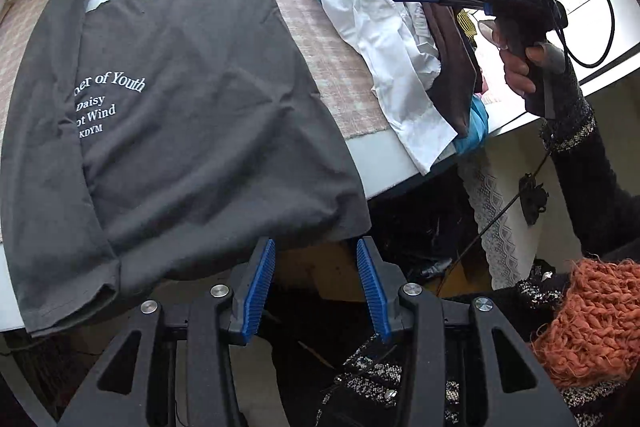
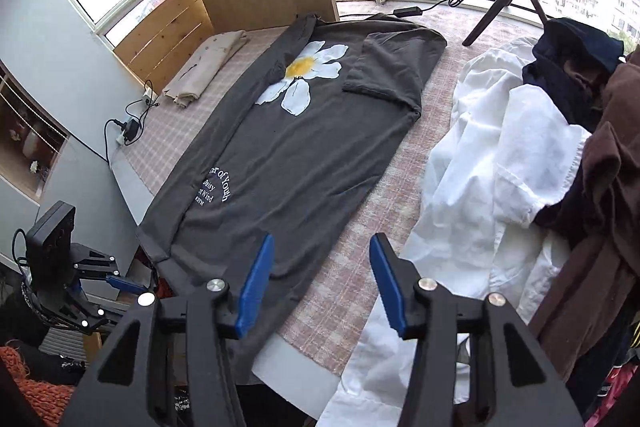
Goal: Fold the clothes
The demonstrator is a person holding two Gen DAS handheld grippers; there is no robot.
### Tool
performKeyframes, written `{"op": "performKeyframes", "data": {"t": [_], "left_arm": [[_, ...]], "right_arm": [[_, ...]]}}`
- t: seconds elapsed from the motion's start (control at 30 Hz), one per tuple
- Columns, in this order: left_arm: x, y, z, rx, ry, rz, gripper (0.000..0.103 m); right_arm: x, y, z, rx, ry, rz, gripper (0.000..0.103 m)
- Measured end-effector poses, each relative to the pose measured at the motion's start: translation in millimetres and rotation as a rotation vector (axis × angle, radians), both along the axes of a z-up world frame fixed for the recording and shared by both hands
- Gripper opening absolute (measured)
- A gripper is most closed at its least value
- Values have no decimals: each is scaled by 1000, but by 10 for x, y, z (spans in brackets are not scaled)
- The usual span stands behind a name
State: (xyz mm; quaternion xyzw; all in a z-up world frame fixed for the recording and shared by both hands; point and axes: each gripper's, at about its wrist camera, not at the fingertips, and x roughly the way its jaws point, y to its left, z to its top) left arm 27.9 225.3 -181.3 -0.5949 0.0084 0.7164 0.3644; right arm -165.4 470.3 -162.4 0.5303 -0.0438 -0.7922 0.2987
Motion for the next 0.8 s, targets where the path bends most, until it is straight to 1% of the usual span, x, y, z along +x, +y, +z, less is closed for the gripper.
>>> {"op": "performKeyframes", "data": {"t": [0.03,0.1,0.13,0.17,0.2,0.27,0.43,0.47,0.5,0.57,0.6,0.63,0.67,0.77,0.8], "left_arm": [[62,162,-29,-12,30,-13,41],[187,486,-87,-37,91,-39,41],[250,649,-116,-49,121,-51,42],[293,787,-139,-51,152,-62,46],[335,898,-154,-64,192,-81,48],[402,1088,-231,-125,266,-122,49],[456,1291,-488,-283,366,-193,49],[466,1331,-540,-315,386,-208,46],[470,1324,-546,-313,400,-212,46],[446,1284,-540,-290,401,-208,29],[413,1257,-537,-284,400,-197,23],[371,1216,-528,-278,389,-186,13],[321,1165,-512,-255,359,-172,7],[184,969,-420,-168,277,-98,6],[142,901,-383,-137,251,-73,6]], "right_arm": [[55,-23,-80,2,-17,-2,36],[148,-71,-200,36,-21,-12,36],[181,-68,-219,41,-22,-20,36],[205,-44,-207,35,-22,-29,36],[228,-20,-196,30,-23,-38,36],[276,29,-172,20,-24,-56,36],[351,142,-96,-11,-27,-100,36],[342,153,-67,-14,-25,-107,36],[327,159,-33,-14,-22,-111,36],[280,139,42,-9,-9,-111,36],[238,122,77,-6,-3,-109,36],[177,98,110,-6,3,-108,36],[107,71,144,-7,11,-108,36],[-237,-7,216,-4,46,-119,39],[-409,-38,186,10,50,-125,39]]}}
